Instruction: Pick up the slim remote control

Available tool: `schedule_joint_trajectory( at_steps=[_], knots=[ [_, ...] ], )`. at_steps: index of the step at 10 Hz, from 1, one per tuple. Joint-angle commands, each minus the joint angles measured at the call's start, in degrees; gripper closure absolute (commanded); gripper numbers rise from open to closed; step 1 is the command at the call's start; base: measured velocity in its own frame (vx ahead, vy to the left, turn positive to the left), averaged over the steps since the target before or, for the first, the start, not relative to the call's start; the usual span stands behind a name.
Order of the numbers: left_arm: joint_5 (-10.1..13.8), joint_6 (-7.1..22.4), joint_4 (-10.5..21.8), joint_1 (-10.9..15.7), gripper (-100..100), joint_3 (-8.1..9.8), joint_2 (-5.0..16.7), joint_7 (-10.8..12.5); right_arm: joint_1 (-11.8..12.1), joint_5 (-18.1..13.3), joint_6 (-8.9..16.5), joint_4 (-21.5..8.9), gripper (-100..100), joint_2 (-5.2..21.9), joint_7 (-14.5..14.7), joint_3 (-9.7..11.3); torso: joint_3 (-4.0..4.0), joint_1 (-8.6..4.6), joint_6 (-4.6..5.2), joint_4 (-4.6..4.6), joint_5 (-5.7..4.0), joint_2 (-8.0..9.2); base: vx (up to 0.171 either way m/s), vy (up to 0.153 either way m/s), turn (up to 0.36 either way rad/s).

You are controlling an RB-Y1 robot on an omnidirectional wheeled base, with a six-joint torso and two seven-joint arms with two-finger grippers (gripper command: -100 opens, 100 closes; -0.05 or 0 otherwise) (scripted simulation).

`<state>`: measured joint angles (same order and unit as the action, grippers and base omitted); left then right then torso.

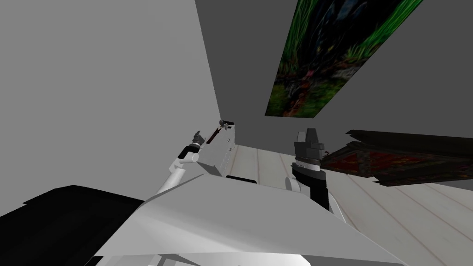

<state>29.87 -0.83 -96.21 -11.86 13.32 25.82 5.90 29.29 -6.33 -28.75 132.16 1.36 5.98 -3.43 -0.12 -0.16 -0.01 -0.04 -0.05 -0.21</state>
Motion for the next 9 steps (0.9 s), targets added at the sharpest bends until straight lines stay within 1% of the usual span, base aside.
schedule_joint_trajectory(
  at_steps=[1, 2, 3, 4, 5, 6, 7, 8, 9],
  knots=[
    [1.00, 2.72, 2.07, 0.54, -100, 0.46, 0.82, 0.31, 0.00, 0.00, 0.00, 0.00, 0, 0.00, 0.00, 0.00, 0.00, 0.00, 0.00, 0.00, 0.00, 0.00, 0.082, -0.052, -0.019],
    [3.13, 4.54, 4.30, 1.44, -100, 1.29, 2.67, 0.92, 0.00, 0.00, 0.00, 0.00, 0, 0.00, 0.00, 0.00, -0.04, -0.01, -0.01, -0.02, 0.00, -0.05, 0.111, -0.080, -0.033],
    [3.13, 6.26, 5.68, 1.44, -100, 1.29, 2.67, 0.92, 0.01, 0.00, 0.00, 0.00, 0, 0.00, 0.00, 0.00, -0.09, -0.09, 0.00, -0.04, -0.02, -0.16, 0.097, -0.061, -0.017],
    [3.13, 6.33, 5.68, 1.44, -100, 1.29, 2.67, 0.92, 0.01, 0.00, 0.00, 0.00, 0, 0.00, 0.00, 0.00, -0.09, -0.03, -0.02, -0.04, -0.01, -0.13, 0.044, -0.022, 0.002],
    [5.23, 8.44, 8.65, 2.29, -100, 2.12, 4.52, 1.53, 0.00, 0.00, 0.00, 0.00, 0, 0.00, 0.00, 0.00, 0.00, 0.07, -0.01, -0.01, 0.01, 0.02, 0.081, -0.051, -0.046],
    [5.23, 9.99, 9.40, 2.29, -100, 2.12, 4.52, 1.53, 0.00, 0.00, 0.00, 0.00, 0, 0.00, 0.00, 0.00, -0.03, 0.01, -0.01, -0.01, 0.00, -0.05, 0.086, -0.055, -0.017],
    [7.28, 12.02, 11.29, 3.08, -100, 2.94, 6.36, 2.14, 0.00, 0.00, 0.00, 0.00, 0, 0.00, 0.00, 0.00, -0.05, -0.01, -0.01, -0.03, 0.00, -0.07, 0.127, -0.042, -0.034],
    [7.28, 13.48, 13.05, 3.08, -100, 2.94, 6.36, 2.14, 0.01, 0.00, 0.00, 0.00, 0, 0.00, 0.00, 0.00, -0.12, 0.03, -0.01, -0.04, 0.00, -0.20, 0.107, -0.040, -0.020],
    [7.28, 13.68, 13.21, 3.08, -100, 2.94, 6.36, 2.14, 0.01, 0.00, 0.00, 0.00, 0, 0.00, 0.00, 0.00, -0.11, 0.03, -0.01, -0.05, 0.01, -0.16, 0.037, -0.028, 0.003]
  ],
)
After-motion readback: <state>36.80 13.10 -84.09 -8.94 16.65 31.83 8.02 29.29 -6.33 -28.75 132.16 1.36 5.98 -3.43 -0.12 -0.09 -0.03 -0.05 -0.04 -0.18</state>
